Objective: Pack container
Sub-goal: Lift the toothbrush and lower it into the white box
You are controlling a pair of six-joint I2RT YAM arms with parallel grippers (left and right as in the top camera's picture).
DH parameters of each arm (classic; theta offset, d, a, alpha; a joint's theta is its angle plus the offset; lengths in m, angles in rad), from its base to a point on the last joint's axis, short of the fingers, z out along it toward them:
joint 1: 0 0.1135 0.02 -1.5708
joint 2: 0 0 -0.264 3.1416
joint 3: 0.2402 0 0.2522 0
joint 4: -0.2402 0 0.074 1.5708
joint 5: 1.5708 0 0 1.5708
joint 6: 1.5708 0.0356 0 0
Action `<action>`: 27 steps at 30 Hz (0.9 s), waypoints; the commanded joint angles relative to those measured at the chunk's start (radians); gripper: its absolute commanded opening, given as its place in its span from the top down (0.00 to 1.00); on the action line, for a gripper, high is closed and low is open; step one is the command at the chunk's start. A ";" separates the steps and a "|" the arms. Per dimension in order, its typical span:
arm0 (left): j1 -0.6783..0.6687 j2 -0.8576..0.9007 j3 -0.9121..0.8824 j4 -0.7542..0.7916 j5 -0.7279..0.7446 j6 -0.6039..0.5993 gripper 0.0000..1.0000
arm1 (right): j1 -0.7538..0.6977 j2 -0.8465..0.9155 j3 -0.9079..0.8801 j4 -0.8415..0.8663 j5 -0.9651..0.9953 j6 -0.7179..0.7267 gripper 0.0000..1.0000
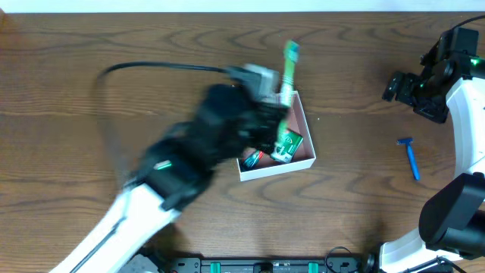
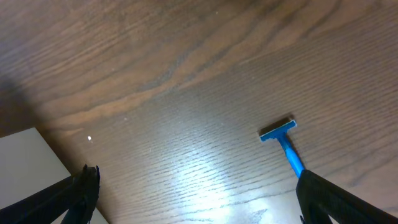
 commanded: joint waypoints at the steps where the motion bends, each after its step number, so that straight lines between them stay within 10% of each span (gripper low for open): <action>1: -0.077 0.093 0.009 0.006 -0.154 -0.014 0.94 | -0.008 0.005 -0.004 -0.001 -0.003 0.011 0.01; 10: -0.112 0.276 0.009 0.001 -0.383 -0.047 0.94 | -0.008 0.005 -0.004 -0.001 -0.003 0.011 0.01; 17: -0.112 0.408 0.009 0.005 -0.414 0.226 0.88 | -0.008 0.005 -0.004 -0.001 -0.003 0.011 0.01; 27: -0.112 0.495 0.008 0.043 -0.416 0.156 0.91 | -0.008 0.005 -0.004 -0.001 -0.003 0.011 0.01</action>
